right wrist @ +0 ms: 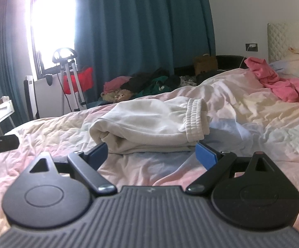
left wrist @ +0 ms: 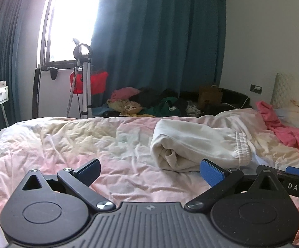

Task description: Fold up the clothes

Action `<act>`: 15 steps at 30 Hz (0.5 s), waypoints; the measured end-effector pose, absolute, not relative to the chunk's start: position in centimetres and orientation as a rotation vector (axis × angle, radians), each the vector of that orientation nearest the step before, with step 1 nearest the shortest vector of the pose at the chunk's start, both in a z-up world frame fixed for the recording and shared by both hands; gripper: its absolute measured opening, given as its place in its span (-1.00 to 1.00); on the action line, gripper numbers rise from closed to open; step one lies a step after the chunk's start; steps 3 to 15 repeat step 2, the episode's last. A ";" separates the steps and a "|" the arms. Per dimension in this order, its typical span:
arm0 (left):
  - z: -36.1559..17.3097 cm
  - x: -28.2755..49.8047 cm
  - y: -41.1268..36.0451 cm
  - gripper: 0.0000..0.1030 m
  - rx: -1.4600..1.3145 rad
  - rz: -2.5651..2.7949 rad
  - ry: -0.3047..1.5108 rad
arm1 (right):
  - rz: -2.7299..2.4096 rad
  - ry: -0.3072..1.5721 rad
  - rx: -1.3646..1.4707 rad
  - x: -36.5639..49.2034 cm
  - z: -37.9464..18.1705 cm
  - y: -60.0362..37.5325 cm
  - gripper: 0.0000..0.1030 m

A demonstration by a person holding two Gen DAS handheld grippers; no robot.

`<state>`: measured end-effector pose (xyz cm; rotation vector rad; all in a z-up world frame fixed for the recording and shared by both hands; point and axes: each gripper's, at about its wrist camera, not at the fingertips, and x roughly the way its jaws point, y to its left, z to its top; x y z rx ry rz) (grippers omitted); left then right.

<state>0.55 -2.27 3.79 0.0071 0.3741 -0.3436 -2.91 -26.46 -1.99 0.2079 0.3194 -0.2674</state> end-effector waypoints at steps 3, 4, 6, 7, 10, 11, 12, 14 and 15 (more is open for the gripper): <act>3.7 0.6 -2.2 0.99 0.005 -0.343 0.376 | -0.268 0.326 0.206 -2.8 -2.1 -26.5 0.81; 3.7 0.6 -2.2 0.99 0.005 -0.343 0.376 | -0.268 0.326 0.206 -2.8 -2.1 -26.5 0.81; 3.7 0.6 -2.2 0.99 0.005 -0.343 0.376 | -0.268 0.326 0.206 -2.8 -2.1 -26.5 0.81; 3.7 0.6 -2.2 0.99 0.005 -0.343 0.376 | -0.268 0.326 0.206 -2.8 -2.1 -26.5 0.81; 3.7 0.6 -2.2 0.99 0.005 -0.343 0.376 | -0.268 0.326 0.206 -2.8 -2.1 -26.5 0.81; 3.7 0.6 -2.2 0.99 0.005 -0.343 0.376 | -0.268 0.326 0.206 -2.8 -2.1 -26.5 0.81; 3.7 0.6 -2.2 0.99 0.005 -0.343 0.376 | -0.268 0.326 0.206 -2.8 -2.1 -26.5 0.81; 3.7 0.6 -2.2 0.99 0.005 -0.343 0.376 | -0.268 0.326 0.206 -2.8 -2.1 -26.5 0.81; 3.7 0.6 -2.2 0.99 0.005 -0.343 0.376 | -0.268 0.326 0.206 -2.8 -2.1 -26.5 0.81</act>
